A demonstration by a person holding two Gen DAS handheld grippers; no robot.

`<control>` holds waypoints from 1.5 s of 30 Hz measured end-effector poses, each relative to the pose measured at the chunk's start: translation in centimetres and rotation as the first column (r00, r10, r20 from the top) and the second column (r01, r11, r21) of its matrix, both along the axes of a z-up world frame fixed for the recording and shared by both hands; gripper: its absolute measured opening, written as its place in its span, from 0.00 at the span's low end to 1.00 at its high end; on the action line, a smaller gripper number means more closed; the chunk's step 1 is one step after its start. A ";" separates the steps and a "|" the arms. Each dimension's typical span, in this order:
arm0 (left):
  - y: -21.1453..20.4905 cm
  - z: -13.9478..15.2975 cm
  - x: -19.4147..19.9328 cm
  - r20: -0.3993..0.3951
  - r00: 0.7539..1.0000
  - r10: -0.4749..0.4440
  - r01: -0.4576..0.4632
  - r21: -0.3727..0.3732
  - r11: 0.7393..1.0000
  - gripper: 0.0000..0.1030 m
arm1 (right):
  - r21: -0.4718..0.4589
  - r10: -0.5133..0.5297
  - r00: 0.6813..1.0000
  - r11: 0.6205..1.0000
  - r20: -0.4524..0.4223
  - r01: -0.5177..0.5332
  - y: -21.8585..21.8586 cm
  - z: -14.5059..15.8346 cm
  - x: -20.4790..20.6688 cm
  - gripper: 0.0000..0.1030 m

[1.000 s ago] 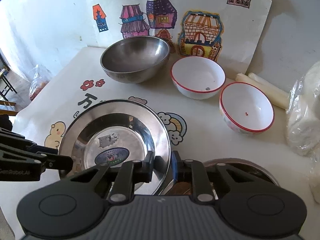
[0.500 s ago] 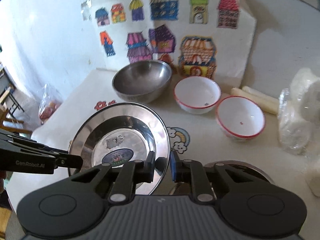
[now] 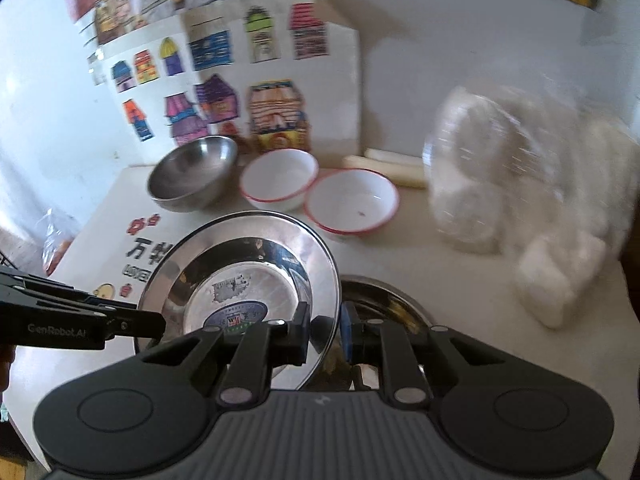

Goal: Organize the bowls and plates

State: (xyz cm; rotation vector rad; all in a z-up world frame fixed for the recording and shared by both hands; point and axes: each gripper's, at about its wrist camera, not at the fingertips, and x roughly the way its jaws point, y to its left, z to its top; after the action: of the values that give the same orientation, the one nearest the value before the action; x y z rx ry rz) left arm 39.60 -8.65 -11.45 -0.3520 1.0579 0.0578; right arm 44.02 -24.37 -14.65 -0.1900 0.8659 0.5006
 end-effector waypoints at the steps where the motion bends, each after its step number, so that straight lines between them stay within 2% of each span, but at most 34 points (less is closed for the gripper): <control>1: -0.4 0.0 0.2 -0.001 1.000 -0.010 0.010 0.000 1.000 0.22 | 0.000 -0.009 1.000 1.000 -0.001 0.009 -0.4 0.0 0.0 0.17; 7: -2.6 -0.2 1.1 -0.011 0.998 -0.062 0.062 0.008 0.998 0.22 | 0.000 -0.053 0.999 0.999 -0.015 0.053 -3.0 -0.2 -0.2 0.17; 18: -4.7 -0.6 1.9 -0.032 0.994 -0.102 0.103 0.031 0.994 0.22 | 0.001 -0.088 0.995 0.996 -0.043 0.088 -5.5 -0.9 -0.4 0.17; 45: -5.9 -1.4 2.4 -0.068 0.990 -0.121 0.125 0.054 0.991 0.22 | -0.017 -0.096 0.992 0.995 -0.082 0.094 -6.6 -1.7 -0.6 0.18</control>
State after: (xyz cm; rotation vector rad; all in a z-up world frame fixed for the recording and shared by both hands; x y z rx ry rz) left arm 42.03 -14.57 -12.90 -0.2328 1.1378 -0.0105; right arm 43.39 -30.97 -16.34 -0.1396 0.9550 0.4164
